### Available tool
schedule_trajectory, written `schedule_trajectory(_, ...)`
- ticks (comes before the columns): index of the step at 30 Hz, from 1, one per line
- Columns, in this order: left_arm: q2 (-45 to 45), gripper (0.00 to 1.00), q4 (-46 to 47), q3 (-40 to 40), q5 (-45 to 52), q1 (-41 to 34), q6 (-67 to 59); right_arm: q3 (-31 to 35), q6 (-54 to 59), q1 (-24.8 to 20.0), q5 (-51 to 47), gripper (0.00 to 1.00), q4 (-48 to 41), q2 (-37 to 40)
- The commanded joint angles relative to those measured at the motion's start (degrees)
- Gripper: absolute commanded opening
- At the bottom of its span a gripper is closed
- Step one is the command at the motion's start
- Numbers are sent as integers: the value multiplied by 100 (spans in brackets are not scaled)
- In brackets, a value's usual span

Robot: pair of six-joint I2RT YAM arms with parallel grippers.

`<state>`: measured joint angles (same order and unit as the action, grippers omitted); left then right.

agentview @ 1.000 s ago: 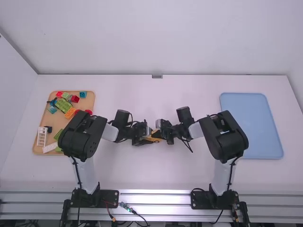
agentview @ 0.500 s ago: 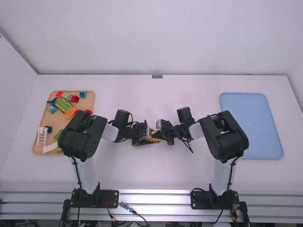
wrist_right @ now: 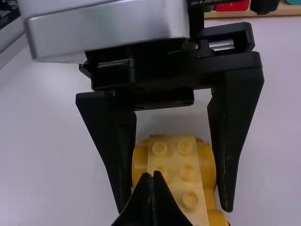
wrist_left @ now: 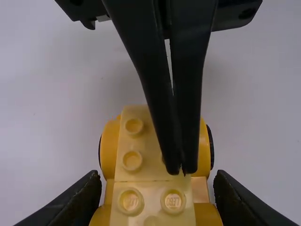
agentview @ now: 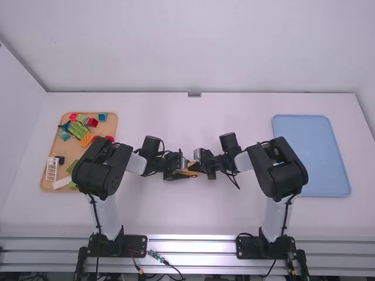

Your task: Assemble lego blocks to make yellow taxi

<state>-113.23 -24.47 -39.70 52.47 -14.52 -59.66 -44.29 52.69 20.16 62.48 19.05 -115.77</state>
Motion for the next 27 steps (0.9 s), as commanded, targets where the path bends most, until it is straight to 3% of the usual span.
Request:
schedule_trajectory(1,-144,27,116,173,-219,-85,-276,122,-17,-186,-837,0,-210,52)
schedule_trajectory(20,-144,33,157,170,-240,-85,-276,118,-319,-765,-859,2,-1084,2197)
schedule_trajectory(22,-144,33,157,170,-238,-81,-276,118,-323,-817,-951,11,-1215,2389)
schedule_trajectory(24,-144,35,157,170,-240,-87,-279,118,-348,-861,-1161,31,-1366,2588)
schedule_trajectory(26,-144,39,162,170,-236,-87,-276,118,-483,-901,-1495,66,-1532,2841)
schedule_trajectory(27,-144,40,168,173,-236,-87,-276,118,-511,-911,-1569,74,-1561,2896)
